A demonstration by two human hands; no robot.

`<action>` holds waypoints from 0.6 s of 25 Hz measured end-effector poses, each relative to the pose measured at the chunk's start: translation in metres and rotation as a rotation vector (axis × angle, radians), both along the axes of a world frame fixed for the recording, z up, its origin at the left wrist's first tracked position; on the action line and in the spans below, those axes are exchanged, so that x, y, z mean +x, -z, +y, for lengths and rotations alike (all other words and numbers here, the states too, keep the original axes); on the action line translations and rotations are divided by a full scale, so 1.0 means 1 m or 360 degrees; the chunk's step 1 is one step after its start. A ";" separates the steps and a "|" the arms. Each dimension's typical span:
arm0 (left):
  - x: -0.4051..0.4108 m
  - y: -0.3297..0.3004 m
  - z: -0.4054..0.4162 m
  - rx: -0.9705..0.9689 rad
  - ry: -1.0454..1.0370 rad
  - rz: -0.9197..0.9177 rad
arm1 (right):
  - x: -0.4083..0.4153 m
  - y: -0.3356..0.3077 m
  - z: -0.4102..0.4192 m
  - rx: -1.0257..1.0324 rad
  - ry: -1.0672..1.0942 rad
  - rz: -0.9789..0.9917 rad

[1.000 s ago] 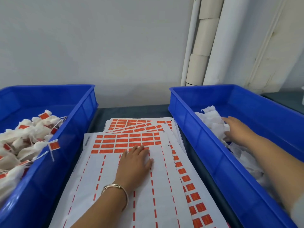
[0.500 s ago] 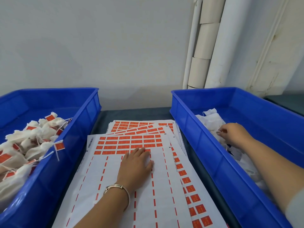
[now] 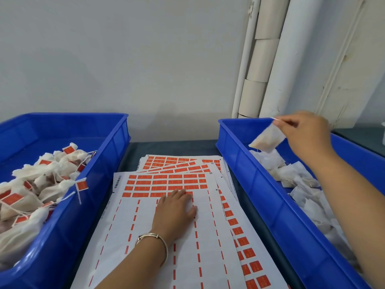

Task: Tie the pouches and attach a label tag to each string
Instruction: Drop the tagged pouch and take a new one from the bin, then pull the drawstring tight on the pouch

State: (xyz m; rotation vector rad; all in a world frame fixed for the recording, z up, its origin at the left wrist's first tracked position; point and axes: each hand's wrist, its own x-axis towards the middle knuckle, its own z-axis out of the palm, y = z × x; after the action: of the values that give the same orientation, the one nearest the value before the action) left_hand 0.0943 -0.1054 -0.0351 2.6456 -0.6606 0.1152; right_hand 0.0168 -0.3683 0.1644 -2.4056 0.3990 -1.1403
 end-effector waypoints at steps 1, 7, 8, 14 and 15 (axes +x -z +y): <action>0.000 -0.002 0.001 -0.0084 -0.0006 0.0037 | 0.000 -0.008 0.016 -0.0057 -0.0057 0.0000; -0.008 -0.043 0.018 -0.1133 -0.0077 0.0405 | 0.013 -0.009 0.115 -0.0218 -0.0625 0.0621; -0.009 -0.052 0.023 -0.1306 -0.0035 0.0435 | 0.018 -0.002 0.128 -0.0239 -0.0687 0.0720; -0.009 -0.074 0.048 -0.1523 0.0050 0.0299 | 0.046 0.065 0.172 -0.0196 -0.0734 0.0935; -0.008 -0.071 0.048 -0.1376 0.0030 0.0213 | 0.048 0.077 0.172 -0.0185 -0.0716 0.0957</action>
State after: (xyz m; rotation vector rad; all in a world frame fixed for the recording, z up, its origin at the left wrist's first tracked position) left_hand 0.0861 -0.0569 0.0360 1.7958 -0.4469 0.1696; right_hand 0.0643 -0.1960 0.0873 -2.7158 -0.0423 -0.2425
